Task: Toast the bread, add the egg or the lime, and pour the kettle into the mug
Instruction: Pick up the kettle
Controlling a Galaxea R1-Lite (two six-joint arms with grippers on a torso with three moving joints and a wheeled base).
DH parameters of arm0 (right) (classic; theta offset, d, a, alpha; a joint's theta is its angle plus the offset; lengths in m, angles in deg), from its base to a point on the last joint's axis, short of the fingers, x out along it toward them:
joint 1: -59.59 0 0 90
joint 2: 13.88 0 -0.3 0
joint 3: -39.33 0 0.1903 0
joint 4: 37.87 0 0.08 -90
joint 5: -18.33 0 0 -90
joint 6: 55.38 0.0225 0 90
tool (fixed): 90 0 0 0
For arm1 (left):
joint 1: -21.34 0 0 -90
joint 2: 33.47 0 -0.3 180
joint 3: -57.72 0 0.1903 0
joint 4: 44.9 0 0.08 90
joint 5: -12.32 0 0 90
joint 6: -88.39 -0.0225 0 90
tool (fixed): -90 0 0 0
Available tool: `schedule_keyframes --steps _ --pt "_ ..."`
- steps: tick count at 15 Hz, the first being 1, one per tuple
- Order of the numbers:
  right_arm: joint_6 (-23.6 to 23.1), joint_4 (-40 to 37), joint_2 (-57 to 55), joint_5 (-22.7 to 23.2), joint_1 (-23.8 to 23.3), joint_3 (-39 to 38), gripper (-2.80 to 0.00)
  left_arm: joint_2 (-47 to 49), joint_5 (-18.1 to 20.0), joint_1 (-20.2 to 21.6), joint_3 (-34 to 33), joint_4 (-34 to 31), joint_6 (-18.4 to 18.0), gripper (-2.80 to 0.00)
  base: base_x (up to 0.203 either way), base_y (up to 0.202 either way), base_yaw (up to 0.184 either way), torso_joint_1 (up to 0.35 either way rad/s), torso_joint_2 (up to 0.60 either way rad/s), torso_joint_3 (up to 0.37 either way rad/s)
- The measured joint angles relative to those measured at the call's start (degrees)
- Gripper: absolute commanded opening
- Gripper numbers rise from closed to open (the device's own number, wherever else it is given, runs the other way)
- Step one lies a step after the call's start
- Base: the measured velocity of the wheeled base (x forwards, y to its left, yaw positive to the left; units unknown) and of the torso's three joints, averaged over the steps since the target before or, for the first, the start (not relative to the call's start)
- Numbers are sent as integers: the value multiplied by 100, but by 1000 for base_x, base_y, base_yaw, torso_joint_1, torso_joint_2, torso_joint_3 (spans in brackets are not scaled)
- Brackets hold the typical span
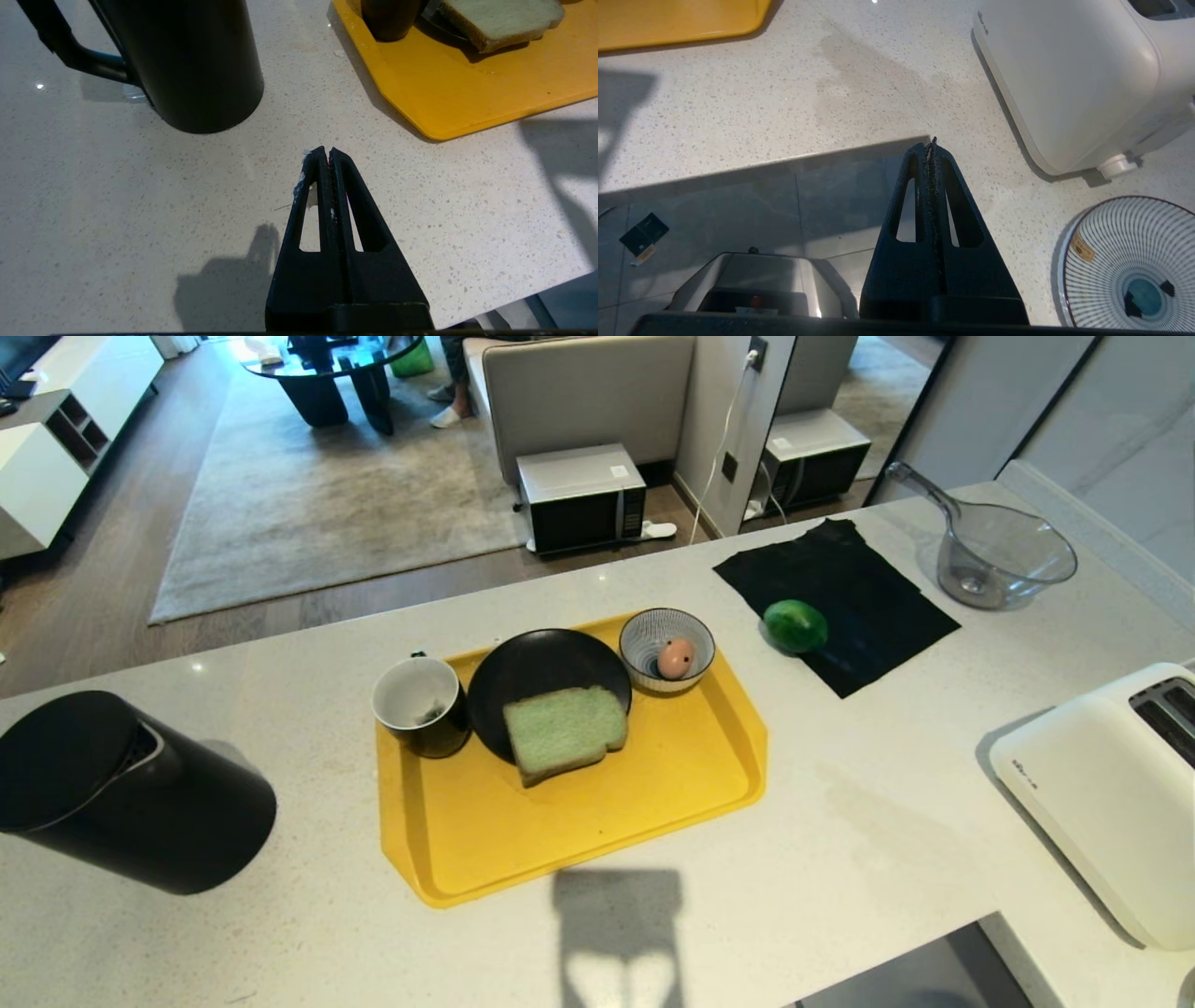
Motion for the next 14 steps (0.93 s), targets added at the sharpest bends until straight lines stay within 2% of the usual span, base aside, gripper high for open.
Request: schedule_keyframes --steps 6,14 --pt "9 1 0 -2 2 0 -280 0 -3 2 0 -1 0 -280 -2 -6 142 2 1 2" --pt "7 0 -2 6 0 0 -280 0 -1 2 0 0 0 -280 0 0 0 0 0 0"
